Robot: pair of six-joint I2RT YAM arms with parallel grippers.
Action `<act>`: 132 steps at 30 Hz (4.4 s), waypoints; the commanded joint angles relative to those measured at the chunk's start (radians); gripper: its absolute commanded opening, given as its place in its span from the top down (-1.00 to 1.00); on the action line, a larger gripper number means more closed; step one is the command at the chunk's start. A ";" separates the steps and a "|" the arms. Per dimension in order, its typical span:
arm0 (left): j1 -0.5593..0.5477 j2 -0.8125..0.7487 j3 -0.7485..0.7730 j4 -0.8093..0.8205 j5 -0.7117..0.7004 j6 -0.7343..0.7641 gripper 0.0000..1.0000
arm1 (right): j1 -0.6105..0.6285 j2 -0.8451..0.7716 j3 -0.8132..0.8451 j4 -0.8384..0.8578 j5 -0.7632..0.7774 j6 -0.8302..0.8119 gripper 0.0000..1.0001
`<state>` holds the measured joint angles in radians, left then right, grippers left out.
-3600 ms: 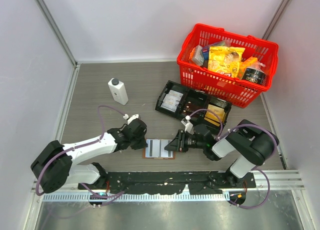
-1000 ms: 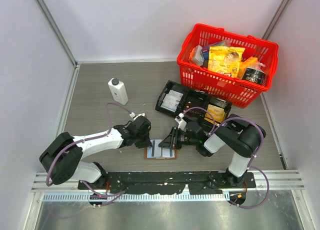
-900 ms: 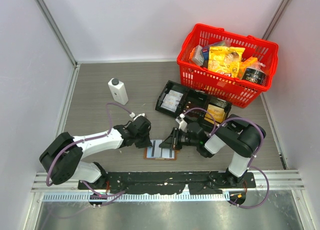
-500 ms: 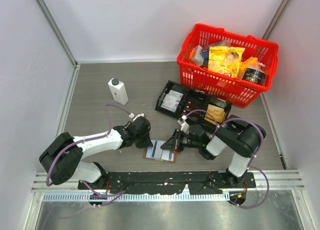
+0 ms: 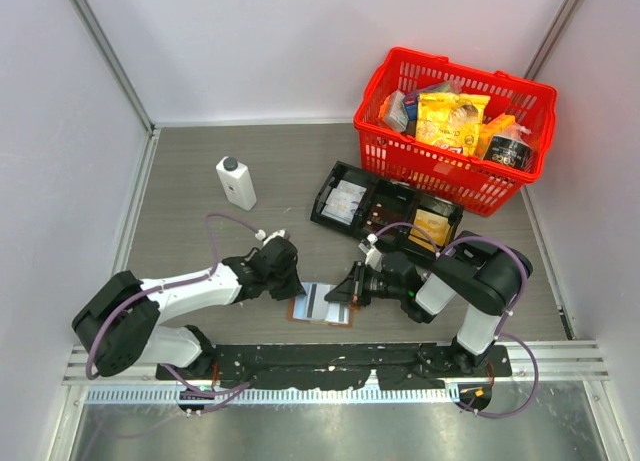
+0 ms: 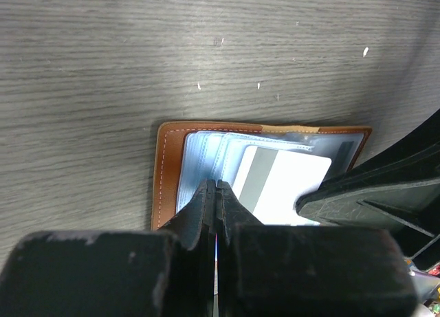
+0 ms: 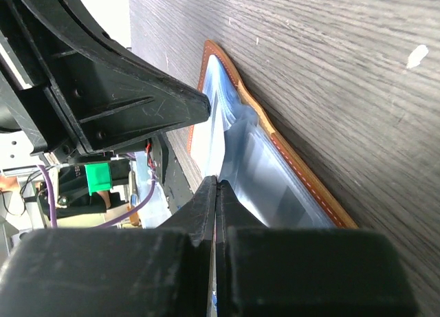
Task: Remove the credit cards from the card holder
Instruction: Remove the credit card from the card holder, then place the credit card in the storage box.
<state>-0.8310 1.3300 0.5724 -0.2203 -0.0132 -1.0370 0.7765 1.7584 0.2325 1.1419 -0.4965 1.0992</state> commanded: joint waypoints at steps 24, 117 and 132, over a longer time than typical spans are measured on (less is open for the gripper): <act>-0.013 0.052 0.018 0.016 -0.016 0.101 1.00 | -0.008 -0.094 0.048 -0.160 -0.004 -0.102 0.98; 0.280 -0.855 0.175 -0.501 -0.711 0.508 -0.94 | 0.236 0.489 1.547 -1.776 1.590 -1.443 0.98; 0.280 -0.871 0.164 -0.481 -0.706 0.531 -0.95 | 0.214 0.423 1.263 -1.404 1.509 -1.668 0.95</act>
<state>-0.5533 0.4587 0.7277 -0.7376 -0.6922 -0.5163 0.9989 2.2475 1.5291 -0.3653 1.0512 -0.5190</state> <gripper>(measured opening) 0.971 0.035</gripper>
